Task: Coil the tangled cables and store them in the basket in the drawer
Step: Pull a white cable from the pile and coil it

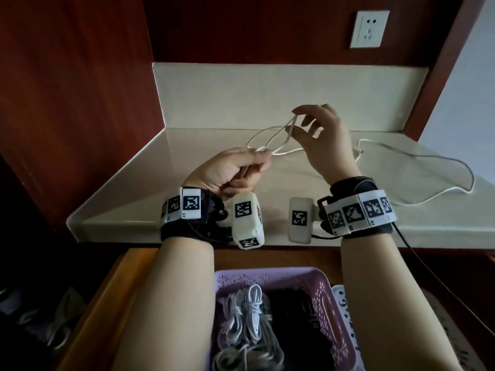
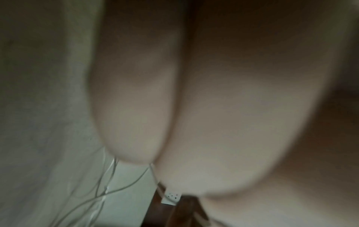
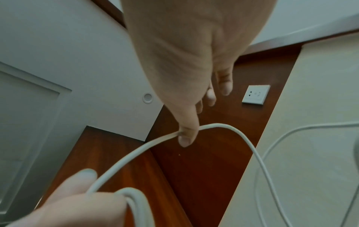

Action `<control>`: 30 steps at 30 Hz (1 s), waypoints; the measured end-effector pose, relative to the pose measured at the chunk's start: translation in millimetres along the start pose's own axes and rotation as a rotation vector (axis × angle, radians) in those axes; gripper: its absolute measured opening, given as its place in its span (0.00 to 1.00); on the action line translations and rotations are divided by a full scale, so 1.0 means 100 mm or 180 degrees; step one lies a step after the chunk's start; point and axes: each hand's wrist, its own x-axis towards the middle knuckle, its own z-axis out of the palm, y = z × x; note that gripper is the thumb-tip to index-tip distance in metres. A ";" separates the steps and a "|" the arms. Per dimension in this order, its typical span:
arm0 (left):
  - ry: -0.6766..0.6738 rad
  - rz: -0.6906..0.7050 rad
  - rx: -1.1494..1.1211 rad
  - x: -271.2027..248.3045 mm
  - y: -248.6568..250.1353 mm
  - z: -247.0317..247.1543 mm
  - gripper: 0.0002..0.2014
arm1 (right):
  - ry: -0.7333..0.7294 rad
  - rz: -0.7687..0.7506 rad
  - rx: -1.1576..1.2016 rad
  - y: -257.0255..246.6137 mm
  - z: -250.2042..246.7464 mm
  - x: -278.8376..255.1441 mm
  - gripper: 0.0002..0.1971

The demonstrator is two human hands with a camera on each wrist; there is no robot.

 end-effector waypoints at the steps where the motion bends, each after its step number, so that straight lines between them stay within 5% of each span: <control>1: 0.0005 0.0072 -0.0133 -0.02 -0.05 0.02 0.15 | 0.0083 -0.0078 -0.0203 0.03 -0.03 -0.05 0.11; 6: -0.0255 0.0476 -0.0321 -0.01 -0.19 0.10 0.15 | -0.0163 -0.0367 -0.0759 0.03 -0.13 -0.17 0.13; 9: -0.0194 0.0593 -0.0134 0.03 -0.19 0.17 0.18 | -0.0489 0.0170 -0.0260 -0.06 -0.08 -0.22 0.11; 15: -0.0253 0.0747 0.0025 0.03 -0.13 0.23 0.23 | -0.0101 0.0261 -0.0136 -0.11 0.03 -0.23 0.11; 19: -0.0233 0.1518 -0.0832 0.08 -0.01 0.25 0.27 | -0.0801 0.0085 -0.0338 -0.20 0.11 -0.29 0.17; 23: 0.0791 0.2191 -0.0997 0.03 0.04 0.18 0.26 | -0.1364 0.0028 -0.0218 -0.29 0.15 -0.35 0.16; 30: 0.2035 0.2547 -0.0835 -0.01 0.12 0.11 0.22 | -0.2467 0.0481 -0.0495 -0.23 0.23 -0.43 0.09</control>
